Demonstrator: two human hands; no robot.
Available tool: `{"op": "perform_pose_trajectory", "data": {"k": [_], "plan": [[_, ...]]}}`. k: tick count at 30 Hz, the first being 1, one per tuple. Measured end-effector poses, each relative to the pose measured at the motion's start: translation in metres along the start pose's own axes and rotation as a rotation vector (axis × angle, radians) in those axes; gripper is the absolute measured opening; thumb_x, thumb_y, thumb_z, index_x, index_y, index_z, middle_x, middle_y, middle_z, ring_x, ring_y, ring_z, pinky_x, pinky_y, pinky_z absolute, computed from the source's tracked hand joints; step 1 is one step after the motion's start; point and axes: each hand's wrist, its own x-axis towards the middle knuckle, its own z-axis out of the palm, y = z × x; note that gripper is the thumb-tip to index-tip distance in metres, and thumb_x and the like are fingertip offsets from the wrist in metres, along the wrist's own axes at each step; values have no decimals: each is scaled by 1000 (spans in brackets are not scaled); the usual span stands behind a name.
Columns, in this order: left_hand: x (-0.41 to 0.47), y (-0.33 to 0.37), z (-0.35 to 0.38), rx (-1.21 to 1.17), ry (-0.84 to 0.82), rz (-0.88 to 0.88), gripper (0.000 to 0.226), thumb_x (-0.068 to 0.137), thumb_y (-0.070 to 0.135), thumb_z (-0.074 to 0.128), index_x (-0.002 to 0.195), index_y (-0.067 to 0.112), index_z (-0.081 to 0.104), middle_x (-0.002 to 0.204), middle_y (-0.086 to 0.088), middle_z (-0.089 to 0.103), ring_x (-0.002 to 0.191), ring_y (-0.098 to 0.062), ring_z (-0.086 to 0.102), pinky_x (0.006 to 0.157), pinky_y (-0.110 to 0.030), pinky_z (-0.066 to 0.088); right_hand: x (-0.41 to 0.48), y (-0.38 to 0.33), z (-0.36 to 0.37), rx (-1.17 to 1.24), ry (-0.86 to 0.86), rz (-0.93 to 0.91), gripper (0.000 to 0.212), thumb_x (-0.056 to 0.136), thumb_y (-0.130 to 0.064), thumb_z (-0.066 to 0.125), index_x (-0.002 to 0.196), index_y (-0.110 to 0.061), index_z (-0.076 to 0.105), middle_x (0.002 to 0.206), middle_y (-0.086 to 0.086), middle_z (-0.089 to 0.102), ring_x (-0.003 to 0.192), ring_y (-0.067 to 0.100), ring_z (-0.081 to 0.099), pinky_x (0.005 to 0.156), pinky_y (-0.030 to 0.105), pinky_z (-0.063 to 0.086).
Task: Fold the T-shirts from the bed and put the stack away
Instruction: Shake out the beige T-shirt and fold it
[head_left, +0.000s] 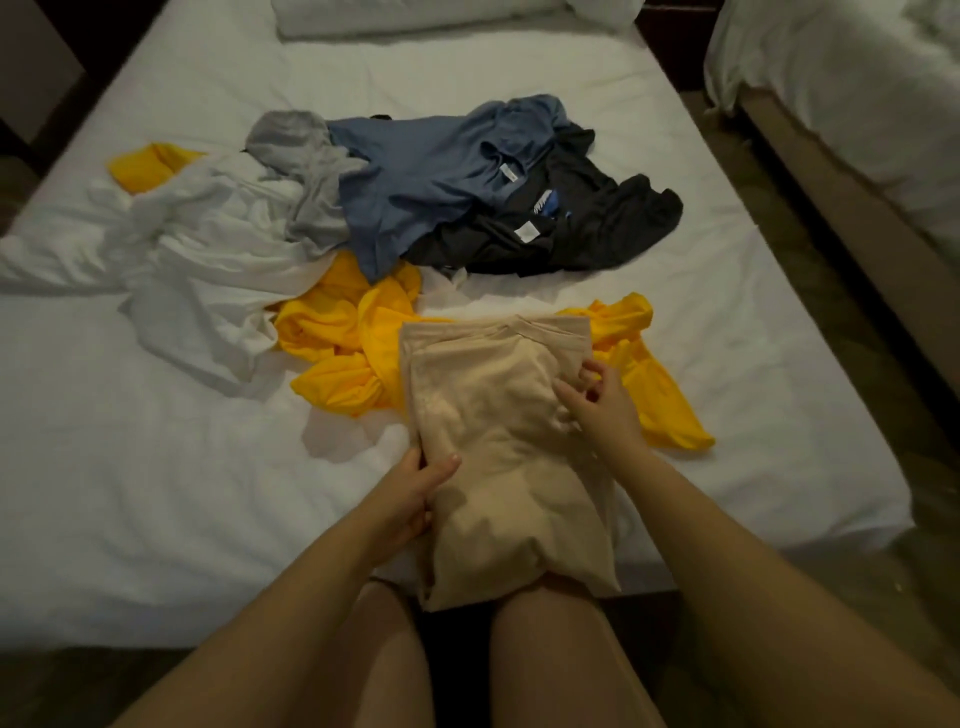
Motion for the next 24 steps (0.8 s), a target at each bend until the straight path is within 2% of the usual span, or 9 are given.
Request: {"op": "perform_pose_trajectory", "data": {"k": [4,7,9,10,12,15,19,21,24], "plan": [[-26,-30,1,179,77,-43,24,93,20,54,115,21,47,100,2,62,80,-14,61,62,-27,49,-38,22,-7,-83,-64,68,60,81,-28,72,132,-16,42,119,0,57,109,18,57,86,34,48],[-42,-47,1,262,89,2,51,77,29,72,120,15,48,117,-5,61,96,-15,62,81,-31,52,-75,32,-16,-109,-68,148,69,76,-38,73,133,-15,41,119,-2,54,111,18,54,78,22,40],[-51,-54,1,315,105,38,74,56,43,74,119,15,50,122,-9,60,104,-20,60,91,-36,49,-99,44,-21,-195,-92,190,80,64,-52,66,131,-15,43,122,7,57,110,26,55,79,26,40],[-56,-56,3,359,112,55,76,55,43,73,122,14,49,121,-7,59,105,-21,59,92,-35,48,-110,51,-24,-209,-119,204,80,63,-52,67,130,-15,43,121,9,58,108,26,56,78,27,40],[-64,-59,6,441,127,83,62,71,29,72,126,16,47,118,-3,59,106,-18,57,89,-29,47,-130,63,-30,-177,-178,223,72,71,-37,77,131,-14,43,117,5,58,99,19,56,76,26,42],[-73,-62,2,598,119,128,40,83,19,67,119,26,50,114,3,62,104,-14,59,91,-27,47,-149,76,-40,-148,-158,223,63,78,-20,74,133,-20,43,114,5,62,93,13,59,76,27,50],[-81,-67,-21,1010,96,170,58,69,57,66,122,41,50,118,16,58,106,-6,57,94,-31,47,-164,78,-49,-77,-67,197,55,77,-22,74,122,-34,44,97,4,66,86,18,64,76,41,56],[-81,-73,-35,1008,120,133,53,59,70,63,109,55,52,119,17,61,106,-6,59,95,-35,48,-171,77,-49,-40,-48,176,53,78,-21,74,119,-35,44,94,5,66,86,20,64,77,43,55],[-96,-65,-24,807,162,190,20,73,48,68,91,50,62,107,9,69,93,-4,64,89,-32,51,-178,69,-48,39,1,148,47,80,-13,72,120,-24,49,84,5,64,79,17,62,70,34,53]]}}
